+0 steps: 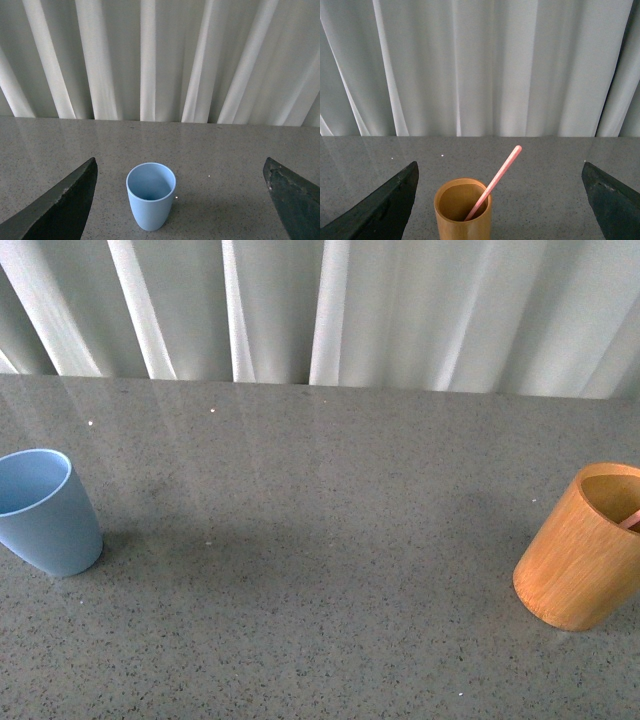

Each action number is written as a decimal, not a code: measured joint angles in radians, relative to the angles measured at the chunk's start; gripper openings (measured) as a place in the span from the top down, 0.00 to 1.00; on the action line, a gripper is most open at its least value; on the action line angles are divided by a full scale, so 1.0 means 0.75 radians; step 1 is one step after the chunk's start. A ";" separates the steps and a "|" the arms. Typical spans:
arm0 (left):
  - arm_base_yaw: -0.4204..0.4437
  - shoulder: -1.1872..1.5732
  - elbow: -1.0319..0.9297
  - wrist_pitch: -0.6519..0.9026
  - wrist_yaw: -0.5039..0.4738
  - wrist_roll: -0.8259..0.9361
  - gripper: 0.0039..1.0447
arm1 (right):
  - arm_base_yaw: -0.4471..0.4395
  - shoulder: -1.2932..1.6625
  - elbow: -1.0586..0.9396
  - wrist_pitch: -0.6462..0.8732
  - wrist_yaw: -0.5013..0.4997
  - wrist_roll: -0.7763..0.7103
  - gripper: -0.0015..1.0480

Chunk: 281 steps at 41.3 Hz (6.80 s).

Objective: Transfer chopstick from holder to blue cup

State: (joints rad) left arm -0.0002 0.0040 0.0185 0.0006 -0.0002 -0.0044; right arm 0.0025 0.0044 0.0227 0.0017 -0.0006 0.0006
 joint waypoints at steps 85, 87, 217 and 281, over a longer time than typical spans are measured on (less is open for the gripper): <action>0.067 2.393 1.259 -0.261 -0.344 -0.062 0.06 | 0.000 0.000 0.000 0.000 0.000 0.000 0.10; 0.067 2.412 1.264 -0.261 -0.346 -0.062 0.06 | 0.000 0.000 0.000 0.000 0.000 0.000 0.10; -0.397 1.269 0.564 0.497 -0.603 -0.174 0.06 | 0.000 0.000 0.000 0.000 0.000 0.000 0.10; -0.003 0.347 -0.001 0.356 0.000 0.001 0.97 | 0.000 0.000 0.000 0.000 -0.001 0.000 0.10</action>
State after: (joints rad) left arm -0.0021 0.2642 0.0181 0.2672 -0.0002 -0.0040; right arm 0.0025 0.0044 0.0227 0.0017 -0.0010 0.0006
